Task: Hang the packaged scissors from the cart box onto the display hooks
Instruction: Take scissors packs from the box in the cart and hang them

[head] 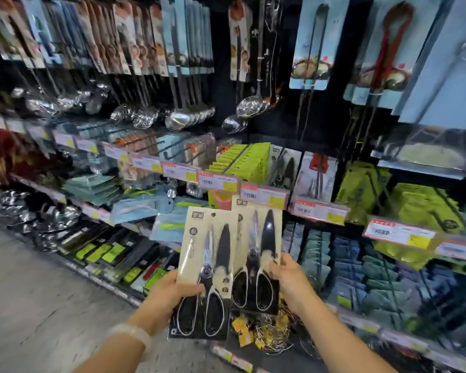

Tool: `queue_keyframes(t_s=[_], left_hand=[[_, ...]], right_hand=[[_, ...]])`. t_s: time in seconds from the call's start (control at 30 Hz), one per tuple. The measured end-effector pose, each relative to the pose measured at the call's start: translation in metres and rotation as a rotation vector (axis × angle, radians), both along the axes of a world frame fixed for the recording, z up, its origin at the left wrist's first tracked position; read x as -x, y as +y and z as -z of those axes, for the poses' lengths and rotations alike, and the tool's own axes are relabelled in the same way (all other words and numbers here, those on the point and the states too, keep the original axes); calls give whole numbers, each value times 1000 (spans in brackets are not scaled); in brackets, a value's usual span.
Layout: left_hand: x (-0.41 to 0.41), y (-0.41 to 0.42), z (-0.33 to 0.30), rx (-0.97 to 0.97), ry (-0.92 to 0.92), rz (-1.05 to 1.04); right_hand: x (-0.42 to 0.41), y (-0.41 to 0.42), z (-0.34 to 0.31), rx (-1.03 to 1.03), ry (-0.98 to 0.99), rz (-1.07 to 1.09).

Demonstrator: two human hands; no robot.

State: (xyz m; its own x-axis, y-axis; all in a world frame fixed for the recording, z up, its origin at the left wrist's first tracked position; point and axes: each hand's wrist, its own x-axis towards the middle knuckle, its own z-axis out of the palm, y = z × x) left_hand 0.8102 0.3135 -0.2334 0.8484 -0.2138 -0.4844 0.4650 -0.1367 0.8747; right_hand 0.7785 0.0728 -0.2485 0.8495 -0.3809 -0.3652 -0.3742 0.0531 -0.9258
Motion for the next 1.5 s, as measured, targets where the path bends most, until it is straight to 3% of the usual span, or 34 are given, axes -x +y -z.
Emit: queue_keyframes(t_s=[0.3,0.8,0.93,1.03,1.1,1.2,1.3,1.5], left_hand=[[-31,0,7,-21,10,126],[-49,-19,17,21,53,152],[-49,-25,17,19,49,157],[-49,-30,17,17,63,141],[-50,-35,19,23,75,146],[-49,-43,24,45,92,178],[-47,-55,27,75,104,199],[-49,-84,22,40,-40,196]], right_hand=[[-29,-4,3,-35,-55,224],[-45,-15,21,-84,-34,158],[-60,-22,17,41,29,146],[-65,-21,13,303,155,108],[-60,-19,9,336,126,65],[-41,-11,8,96,83,-161],[-23,0,12,27,60,-319],[-21,-4,21,135,-81,-56]])
